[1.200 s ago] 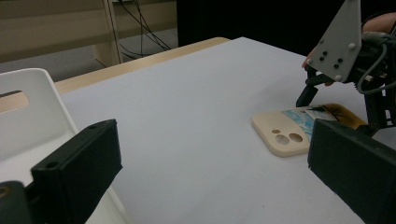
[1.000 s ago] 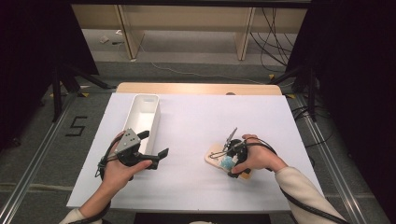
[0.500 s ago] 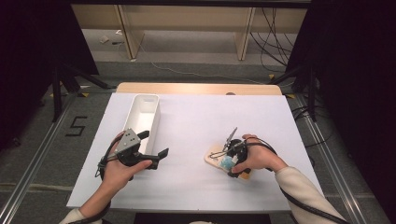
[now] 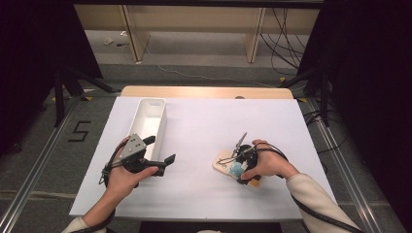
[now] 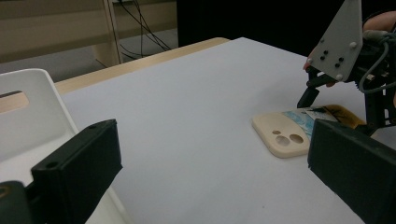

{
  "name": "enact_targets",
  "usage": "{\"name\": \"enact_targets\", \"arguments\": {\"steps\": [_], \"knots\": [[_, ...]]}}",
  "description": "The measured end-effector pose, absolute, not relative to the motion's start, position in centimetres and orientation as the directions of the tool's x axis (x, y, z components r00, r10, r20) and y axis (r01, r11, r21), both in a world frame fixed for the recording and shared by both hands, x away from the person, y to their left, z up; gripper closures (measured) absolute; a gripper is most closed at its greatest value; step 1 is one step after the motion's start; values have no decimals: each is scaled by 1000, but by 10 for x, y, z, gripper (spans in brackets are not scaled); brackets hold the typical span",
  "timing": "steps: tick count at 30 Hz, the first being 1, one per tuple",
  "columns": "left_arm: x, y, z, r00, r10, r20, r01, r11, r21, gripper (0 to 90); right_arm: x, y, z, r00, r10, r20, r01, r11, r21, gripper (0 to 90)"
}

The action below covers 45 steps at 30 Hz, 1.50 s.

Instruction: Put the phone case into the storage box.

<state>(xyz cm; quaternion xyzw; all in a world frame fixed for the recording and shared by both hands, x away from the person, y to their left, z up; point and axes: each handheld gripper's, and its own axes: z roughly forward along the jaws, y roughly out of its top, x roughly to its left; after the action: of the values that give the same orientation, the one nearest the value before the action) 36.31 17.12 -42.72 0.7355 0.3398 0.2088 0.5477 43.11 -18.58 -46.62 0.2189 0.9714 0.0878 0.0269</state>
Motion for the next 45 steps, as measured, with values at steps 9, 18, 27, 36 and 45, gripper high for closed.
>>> {"name": "enact_targets", "arguments": {"steps": [9,18,27,36,45], "knots": [[363,171,-427,682,728,-65,271,-169,948,21,431,-187,-465,-899,438,-18,427,885,185,102],[363,171,-427,683,728,-65,270,-169,948,22,432,-188,-463,-899,438,-22,426,884,193,108],[363,171,-427,682,729,-65,270,-168,948,22,431,-188,-458,-894,448,-23,433,874,219,110],[363,171,-427,681,729,-67,271,-166,948,23,432,-189,-450,-878,478,-30,451,847,282,112],[362,171,-427,680,730,-68,271,-164,949,24,434,-191,-445,-858,513,-15,465,790,399,112]]}}
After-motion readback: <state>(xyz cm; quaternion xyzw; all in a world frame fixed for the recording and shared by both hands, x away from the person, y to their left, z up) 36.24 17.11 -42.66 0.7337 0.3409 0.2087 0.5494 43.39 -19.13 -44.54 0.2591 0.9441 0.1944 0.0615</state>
